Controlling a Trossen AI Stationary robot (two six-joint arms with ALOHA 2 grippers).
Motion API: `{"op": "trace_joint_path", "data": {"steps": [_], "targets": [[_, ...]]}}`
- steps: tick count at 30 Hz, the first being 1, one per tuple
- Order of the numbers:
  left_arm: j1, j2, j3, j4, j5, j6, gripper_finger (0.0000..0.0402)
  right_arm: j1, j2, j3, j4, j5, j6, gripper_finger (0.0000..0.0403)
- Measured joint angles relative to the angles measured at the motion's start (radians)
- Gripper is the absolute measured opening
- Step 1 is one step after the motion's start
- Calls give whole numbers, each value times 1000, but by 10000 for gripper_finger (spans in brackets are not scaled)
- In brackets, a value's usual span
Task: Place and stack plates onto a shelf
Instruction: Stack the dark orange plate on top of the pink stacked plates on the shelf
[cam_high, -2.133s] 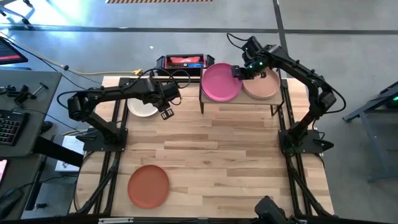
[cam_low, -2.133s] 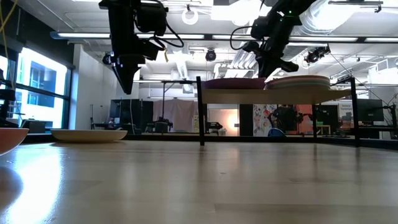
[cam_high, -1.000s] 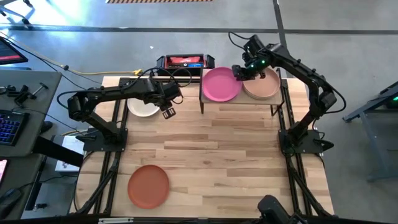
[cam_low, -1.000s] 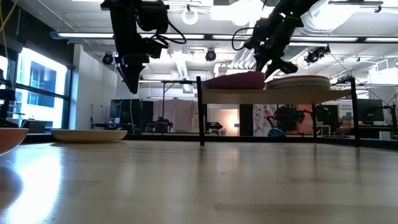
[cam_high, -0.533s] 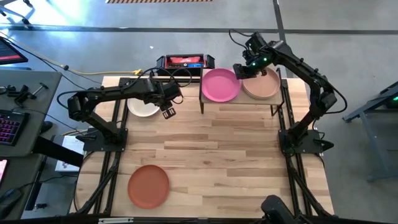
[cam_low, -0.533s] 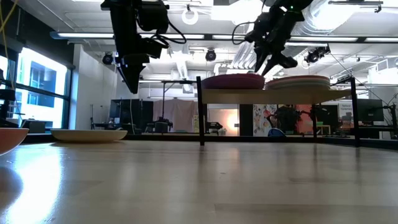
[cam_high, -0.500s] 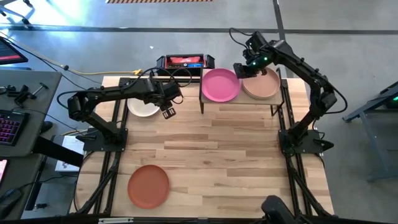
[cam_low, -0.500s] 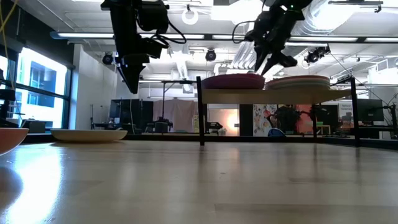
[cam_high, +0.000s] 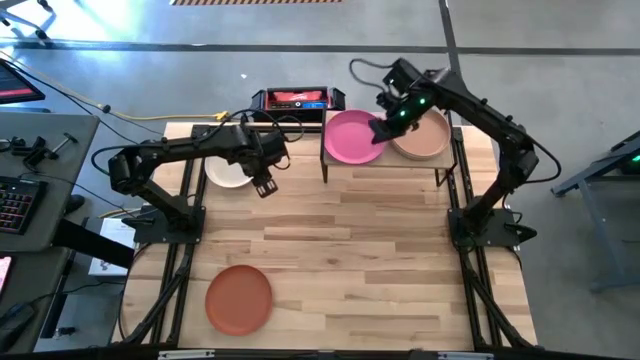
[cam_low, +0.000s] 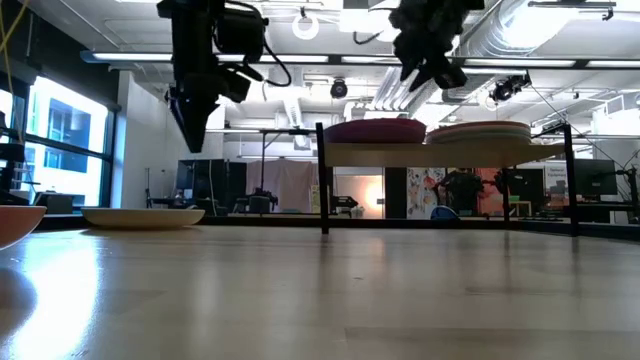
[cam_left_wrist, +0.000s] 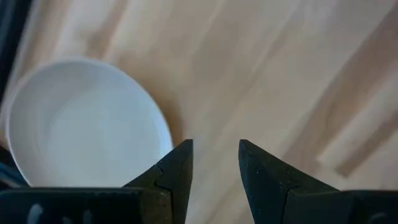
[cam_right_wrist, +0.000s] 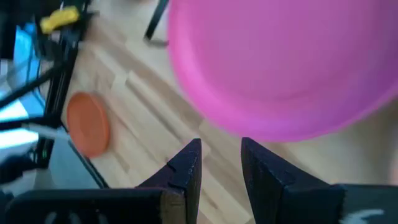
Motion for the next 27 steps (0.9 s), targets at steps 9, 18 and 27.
{"op": "trace_joint_path", "data": {"steps": [9, 18, 27], "targets": [[-98, 0, 0, -172, 64, -63, 120, 218, 0, 0, 22, 10, 69, 92], [-318, 0, 0, -241, 97, -158, 120, 405, 0, 0, 111, 67, 196, 92], [-595, 0, 0, -240, 91, -232, 120, 647, 0, -1, 109, 197, 350, 92]]}}
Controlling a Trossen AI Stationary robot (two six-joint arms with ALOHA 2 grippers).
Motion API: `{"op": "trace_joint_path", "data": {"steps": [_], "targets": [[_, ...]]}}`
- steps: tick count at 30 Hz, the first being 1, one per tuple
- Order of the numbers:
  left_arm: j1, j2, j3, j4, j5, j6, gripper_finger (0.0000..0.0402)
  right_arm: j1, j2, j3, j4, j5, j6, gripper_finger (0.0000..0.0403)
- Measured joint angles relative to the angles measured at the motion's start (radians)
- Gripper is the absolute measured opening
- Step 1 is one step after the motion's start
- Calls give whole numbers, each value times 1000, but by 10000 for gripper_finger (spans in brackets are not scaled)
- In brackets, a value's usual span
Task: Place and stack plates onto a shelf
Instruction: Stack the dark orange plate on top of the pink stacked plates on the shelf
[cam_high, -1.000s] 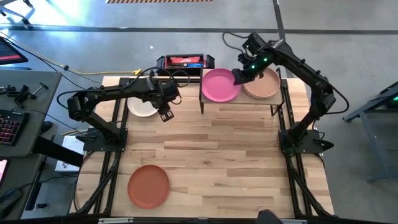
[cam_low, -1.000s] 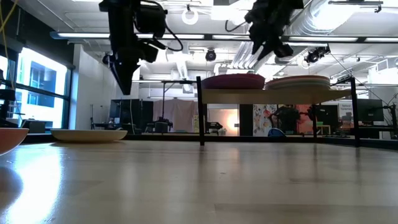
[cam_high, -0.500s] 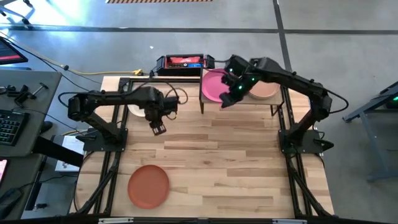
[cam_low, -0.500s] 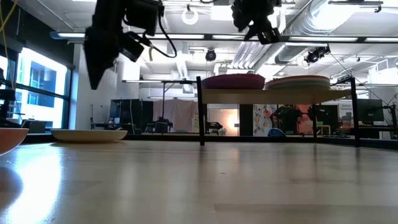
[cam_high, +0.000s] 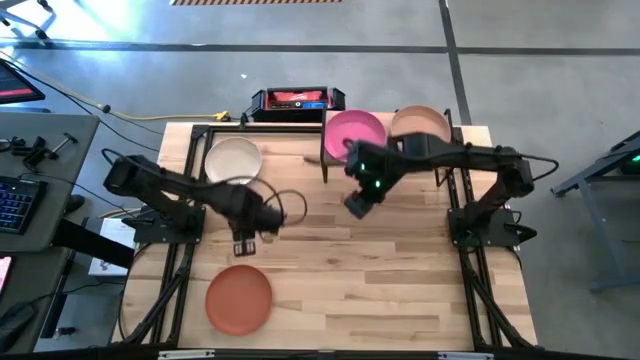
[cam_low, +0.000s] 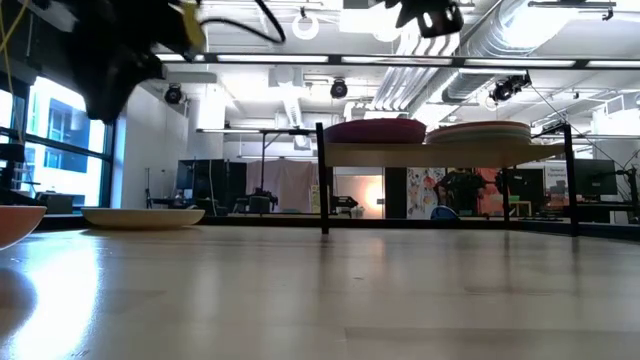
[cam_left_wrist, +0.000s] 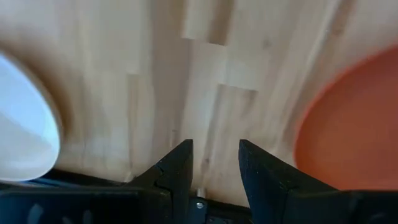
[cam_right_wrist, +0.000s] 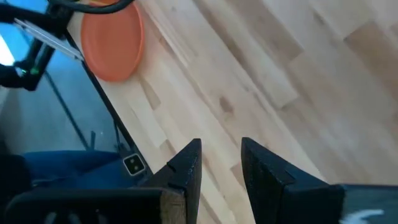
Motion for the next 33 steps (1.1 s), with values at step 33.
{"op": "trace_joint_path", "data": {"steps": [33], "targets": [[-478, 12, -246, 409, -126, -31, 120, 410, 1, -1, 120, 394, 369, 92]]}}
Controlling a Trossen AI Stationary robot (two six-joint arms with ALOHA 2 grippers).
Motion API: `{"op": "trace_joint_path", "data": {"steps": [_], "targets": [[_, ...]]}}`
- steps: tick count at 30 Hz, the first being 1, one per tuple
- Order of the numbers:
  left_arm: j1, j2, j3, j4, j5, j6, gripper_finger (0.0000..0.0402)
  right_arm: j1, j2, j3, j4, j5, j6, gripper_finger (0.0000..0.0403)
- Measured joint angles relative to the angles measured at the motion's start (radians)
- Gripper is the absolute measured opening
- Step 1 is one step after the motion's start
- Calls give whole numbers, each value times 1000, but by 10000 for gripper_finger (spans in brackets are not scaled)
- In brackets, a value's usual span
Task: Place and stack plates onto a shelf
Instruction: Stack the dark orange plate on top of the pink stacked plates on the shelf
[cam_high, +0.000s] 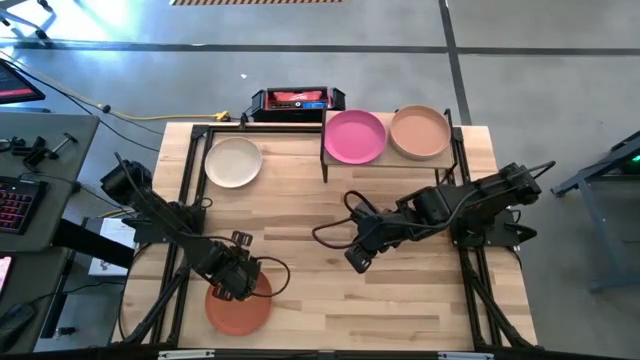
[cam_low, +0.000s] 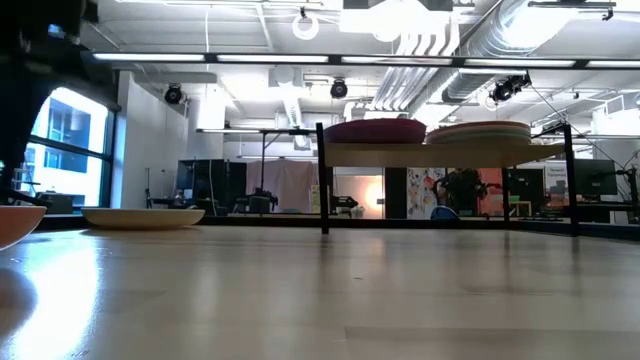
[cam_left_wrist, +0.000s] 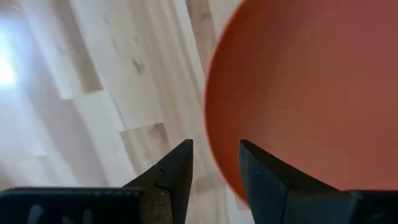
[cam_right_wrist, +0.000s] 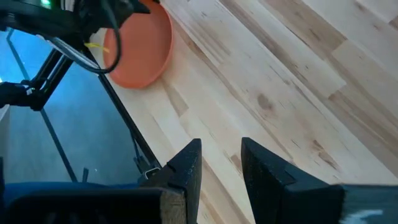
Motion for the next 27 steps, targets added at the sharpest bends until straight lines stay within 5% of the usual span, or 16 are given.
{"op": "trace_joint_path", "data": {"steps": [21, 27], "targets": [[43, -1, -200, 222, 144, -9, 119, 0, 0, 0, 0, 0, -9, 92], [44, -2, -202, 239, 157, -59, 86, 0, 0, 0, 0, 0, -11, 92]]}}
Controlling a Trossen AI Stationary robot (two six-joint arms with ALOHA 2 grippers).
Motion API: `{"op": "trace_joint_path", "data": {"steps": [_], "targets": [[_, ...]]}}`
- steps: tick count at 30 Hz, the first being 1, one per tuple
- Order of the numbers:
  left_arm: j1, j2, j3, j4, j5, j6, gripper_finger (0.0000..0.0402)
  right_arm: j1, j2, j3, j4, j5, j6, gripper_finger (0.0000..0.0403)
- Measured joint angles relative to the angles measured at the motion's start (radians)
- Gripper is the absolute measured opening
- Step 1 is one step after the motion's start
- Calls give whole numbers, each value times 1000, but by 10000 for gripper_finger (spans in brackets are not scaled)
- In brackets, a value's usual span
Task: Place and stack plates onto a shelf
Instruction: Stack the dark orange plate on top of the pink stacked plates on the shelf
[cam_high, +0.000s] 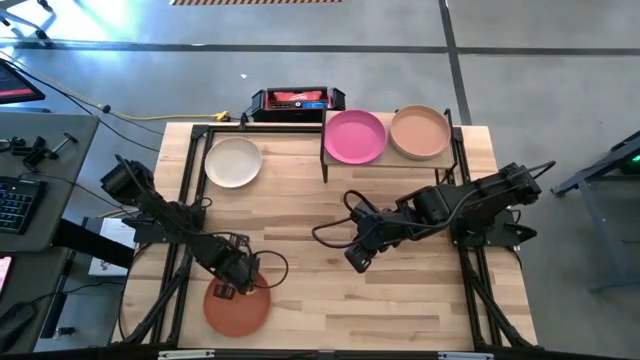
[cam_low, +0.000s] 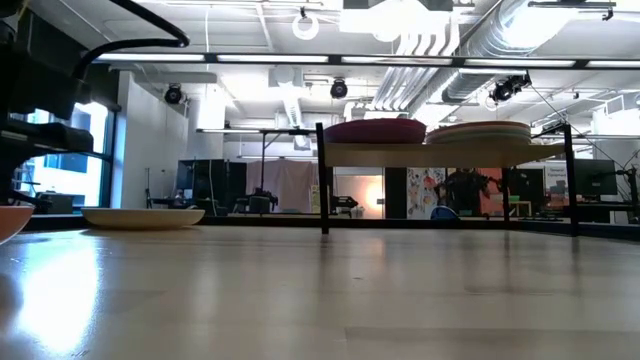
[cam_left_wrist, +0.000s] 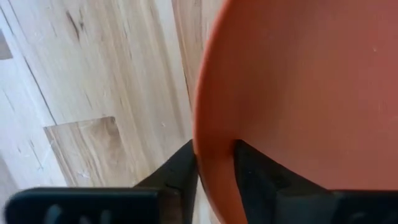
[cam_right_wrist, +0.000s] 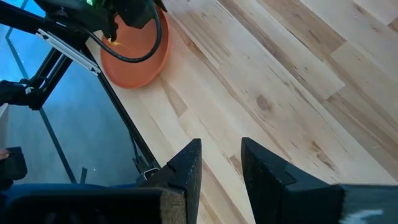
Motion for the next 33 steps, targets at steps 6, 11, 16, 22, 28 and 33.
{"op": "trace_joint_path", "data": {"steps": [6, 11, 16, 22, 28, 33], "targets": [[1, -4, 4, 7, 20, -15, 16, 0, 0, 0, 0, 0, 0, 92], [3, -11, 2, 9, 55, -32, 8, 0, 0, 0, 0, 0, 0, 92], [3, -28, 0, 4, 93, -80, 3, 0, 0, 0, -3, 0, 9, 92], [30, -89, -2, -15, 107, -115, 0, 0, 0, 0, -3, -3, 17, 92], [109, -184, -2, -28, 89, -167, 0, 0, 0, 0, -11, -5, 36, 92], [205, -264, -2, -55, 85, -205, 0, -6, 1, -28, -29, 32, 70, 92]]}}
